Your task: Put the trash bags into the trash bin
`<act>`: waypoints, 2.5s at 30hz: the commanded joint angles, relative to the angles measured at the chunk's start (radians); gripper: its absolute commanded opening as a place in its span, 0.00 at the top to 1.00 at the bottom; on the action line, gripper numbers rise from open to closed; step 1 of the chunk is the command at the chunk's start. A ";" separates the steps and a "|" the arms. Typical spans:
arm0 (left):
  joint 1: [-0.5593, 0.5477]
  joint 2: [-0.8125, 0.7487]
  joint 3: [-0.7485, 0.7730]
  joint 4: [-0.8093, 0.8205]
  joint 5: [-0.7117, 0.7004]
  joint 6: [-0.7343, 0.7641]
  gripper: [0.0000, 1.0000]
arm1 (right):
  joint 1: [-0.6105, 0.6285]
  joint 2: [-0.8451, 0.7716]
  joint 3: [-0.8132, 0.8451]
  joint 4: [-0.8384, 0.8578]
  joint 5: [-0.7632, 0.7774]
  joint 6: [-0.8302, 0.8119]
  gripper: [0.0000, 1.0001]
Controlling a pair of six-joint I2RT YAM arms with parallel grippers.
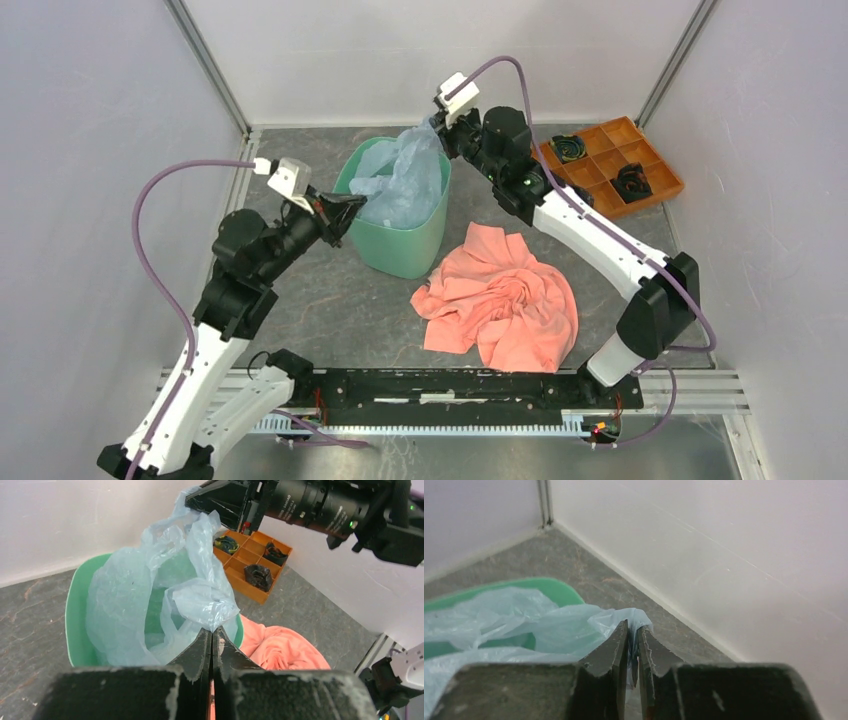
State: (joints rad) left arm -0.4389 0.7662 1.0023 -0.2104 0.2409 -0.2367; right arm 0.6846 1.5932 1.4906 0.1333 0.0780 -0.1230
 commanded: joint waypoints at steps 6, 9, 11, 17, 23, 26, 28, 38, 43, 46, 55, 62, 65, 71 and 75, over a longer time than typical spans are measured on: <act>-0.001 -0.112 -0.125 0.004 -0.199 0.096 0.98 | -0.076 0.009 0.056 -0.226 -0.399 -0.316 0.83; -0.002 -0.104 -0.091 -0.016 -0.461 0.038 0.98 | -0.098 -0.026 0.020 -0.225 -0.369 -0.284 0.89; -0.002 -0.058 -0.041 -0.054 -0.601 -0.013 0.98 | -0.099 -0.070 -0.041 -0.178 -0.391 -0.219 0.91; -0.002 0.154 0.156 -0.097 -0.591 -0.064 0.98 | -0.096 -0.186 -0.215 0.020 -0.656 -0.011 0.89; 0.000 0.202 0.220 -0.008 -0.580 -0.050 0.98 | -0.095 -0.247 -0.256 0.002 -0.397 0.117 0.85; 0.000 0.199 0.230 0.010 -0.592 -0.058 0.98 | -0.095 -0.270 -0.266 -0.042 -0.278 0.106 0.73; 0.000 0.182 0.218 0.038 -0.559 -0.058 0.98 | -0.096 -0.270 -0.248 -0.103 -0.132 0.146 0.66; -0.001 0.005 0.047 0.165 -0.477 -0.057 0.98 | -0.100 -0.334 -0.219 -0.276 0.089 0.631 0.02; 0.000 -0.036 -0.002 0.174 -0.444 -0.073 0.98 | -0.102 -0.425 -0.369 -0.034 -0.017 0.915 0.02; 0.000 -0.053 -0.021 0.175 -0.442 -0.078 0.98 | -0.103 -0.434 -0.437 0.111 -0.089 1.060 0.02; 0.000 -0.063 -0.024 0.166 -0.409 -0.103 0.98 | -0.024 -0.358 -0.488 0.328 -0.094 1.124 0.02; 0.000 -0.080 -0.034 0.160 -0.404 -0.109 0.98 | -0.019 -0.238 -0.423 0.300 -0.052 1.212 0.21; 0.000 -0.113 -0.050 0.131 -0.463 -0.093 0.98 | -0.046 -0.184 -0.386 0.335 -0.076 1.129 0.77; 0.000 -0.195 -0.059 0.027 -0.632 -0.049 0.98 | -0.191 -0.027 -0.328 0.544 -0.482 0.781 1.00; 0.000 -0.233 -0.084 0.023 -0.598 -0.050 0.98 | -0.231 0.120 -0.188 0.513 -0.758 0.658 1.00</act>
State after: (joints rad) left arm -0.4400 0.5632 0.9405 -0.1772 -0.3252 -0.3050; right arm 0.4793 1.6123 1.1656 0.5701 -0.3447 0.7414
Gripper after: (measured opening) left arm 0.032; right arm 0.010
